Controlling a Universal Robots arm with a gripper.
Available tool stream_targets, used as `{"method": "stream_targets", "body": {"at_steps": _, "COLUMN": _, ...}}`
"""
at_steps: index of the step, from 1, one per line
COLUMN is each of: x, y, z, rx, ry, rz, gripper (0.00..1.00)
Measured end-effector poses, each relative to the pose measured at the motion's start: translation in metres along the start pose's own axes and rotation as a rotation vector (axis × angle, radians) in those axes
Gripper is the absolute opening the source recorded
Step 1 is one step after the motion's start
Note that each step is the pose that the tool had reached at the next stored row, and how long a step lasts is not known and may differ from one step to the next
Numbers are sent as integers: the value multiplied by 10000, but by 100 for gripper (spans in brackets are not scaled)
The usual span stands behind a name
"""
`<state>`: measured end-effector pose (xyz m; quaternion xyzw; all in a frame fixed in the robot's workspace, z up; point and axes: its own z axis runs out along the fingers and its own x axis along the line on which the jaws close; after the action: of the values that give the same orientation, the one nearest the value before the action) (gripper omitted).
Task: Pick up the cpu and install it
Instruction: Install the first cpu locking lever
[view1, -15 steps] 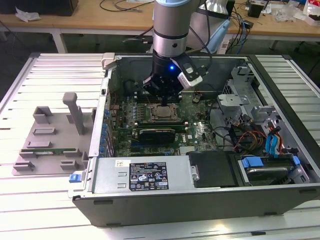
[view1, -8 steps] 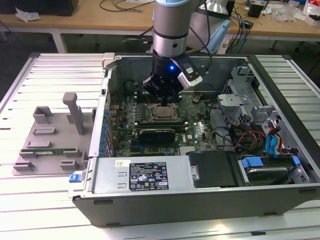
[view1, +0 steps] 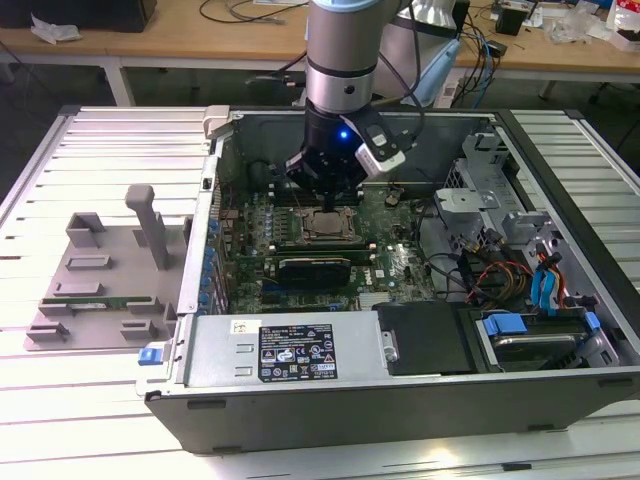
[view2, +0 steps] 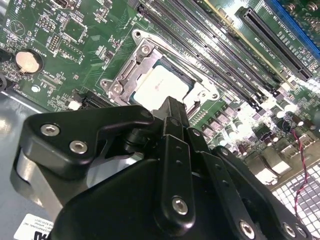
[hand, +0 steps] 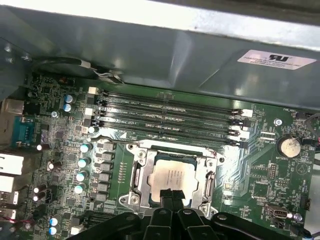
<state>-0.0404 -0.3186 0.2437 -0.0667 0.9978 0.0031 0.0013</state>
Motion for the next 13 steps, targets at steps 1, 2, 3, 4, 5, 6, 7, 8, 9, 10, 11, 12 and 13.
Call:
{"method": "stream_targets", "body": {"at_steps": 1, "x": 0, "y": 0, "z": -18, "rx": 0, "ry": 0, "rz": 0, "gripper": 11}}
{"method": "stream_targets", "body": {"at_steps": 2, "x": 0, "y": 0, "z": -18, "rx": -2, "ry": -1, "rz": 0, "gripper": 11}}
{"method": "stream_targets", "body": {"at_steps": 3, "x": 1, "y": 0, "z": -19, "rx": 0, "ry": 0, "rz": 0, "gripper": 11}}
{"method": "stream_targets", "body": {"at_steps": 4, "x": 9, "y": 2, "z": -19, "rx": 0, "ry": 0, "rz": 3, "gripper": 11}}
{"method": "stream_targets", "body": {"at_steps": 5, "x": 41, "y": 6, "z": -19, "rx": -1, "ry": 0, "rz": 0, "gripper": 11}}
{"method": "stream_targets", "body": {"at_steps": 6, "x": 66, "y": 9, "z": -19, "rx": 0, "ry": 1, "rz": 0, "gripper": 11}}
{"method": "stream_targets", "body": {"at_steps": 7, "x": 90, "y": 12, "z": -19, "rx": -1, "ry": -1, "rz": 1, "gripper": 11}}
{"method": "stream_targets", "body": {"at_steps": 8, "x": 131, "y": 18, "z": -19, "rx": 0, "ry": -4, "rz": -1, "gripper": 11}}
{"method": "stream_targets", "body": {"at_steps": 9, "x": 179, "y": 24, "z": -19, "rx": 0, "ry": -9, "rz": 0, "gripper": 11}}
{"method": "stream_targets", "body": {"at_steps": 10, "x": 202, "y": 28, "z": -19, "rx": 1, "ry": -12, "rz": 1, "gripper": 11}}
{"method": "stream_targets", "body": {"at_steps": 11, "x": 222, "y": 30, "z": -19, "rx": 1, "ry": -14, "rz": 0, "gripper": 11}}
{"method": "stream_targets", "body": {"at_steps": 12, "x": 263, "y": 35, "z": -19, "rx": 2, "ry": -19, "rz": -1, "gripper": 11}}
{"method": "stream_targets", "body": {"at_steps": 13, "x": 297, "y": 40, "z": -19, "rx": 3, "ry": -25, "rz": 0, "gripper": 11}}
